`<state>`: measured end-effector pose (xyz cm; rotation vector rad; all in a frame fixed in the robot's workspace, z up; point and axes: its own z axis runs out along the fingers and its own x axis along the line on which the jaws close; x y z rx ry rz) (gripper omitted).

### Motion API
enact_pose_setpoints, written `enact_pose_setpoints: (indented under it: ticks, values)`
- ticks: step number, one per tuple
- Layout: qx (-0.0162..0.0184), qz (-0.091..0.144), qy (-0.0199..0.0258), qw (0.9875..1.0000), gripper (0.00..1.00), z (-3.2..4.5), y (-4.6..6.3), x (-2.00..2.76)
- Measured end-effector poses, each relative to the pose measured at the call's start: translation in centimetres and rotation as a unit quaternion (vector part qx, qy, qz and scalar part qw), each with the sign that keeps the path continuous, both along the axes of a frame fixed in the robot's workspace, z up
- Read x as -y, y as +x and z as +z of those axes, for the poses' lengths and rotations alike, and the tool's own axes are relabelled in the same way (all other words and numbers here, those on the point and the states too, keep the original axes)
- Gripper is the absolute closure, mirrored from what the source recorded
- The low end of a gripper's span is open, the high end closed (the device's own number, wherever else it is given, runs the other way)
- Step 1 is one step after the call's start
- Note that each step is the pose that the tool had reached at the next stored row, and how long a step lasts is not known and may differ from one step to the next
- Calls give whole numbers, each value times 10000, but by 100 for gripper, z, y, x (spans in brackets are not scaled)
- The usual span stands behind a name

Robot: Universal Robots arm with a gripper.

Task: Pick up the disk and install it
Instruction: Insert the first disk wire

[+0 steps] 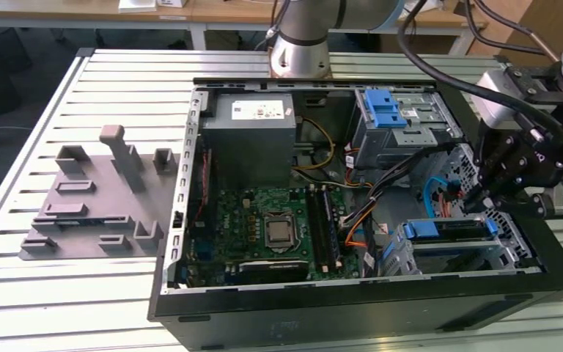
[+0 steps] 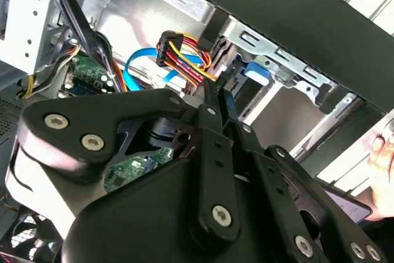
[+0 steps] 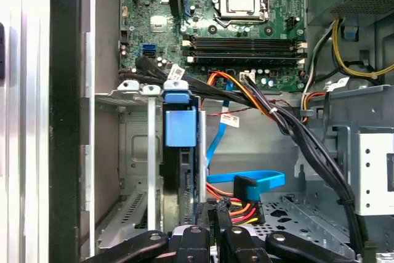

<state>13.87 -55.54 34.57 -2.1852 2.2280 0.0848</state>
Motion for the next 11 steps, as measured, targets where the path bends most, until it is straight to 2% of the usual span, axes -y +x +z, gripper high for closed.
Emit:
enact_pose_setpoints:
  ticks: [6, 8, 11]
  values:
    - [-2, 0, 14, 10000, 84, -15, 0, 51]
    - [-25, 0, 19, 10000, 84, -16, -1, 60]
    - [-30, 0, 20, 10000, 84, -24, 0, 85]
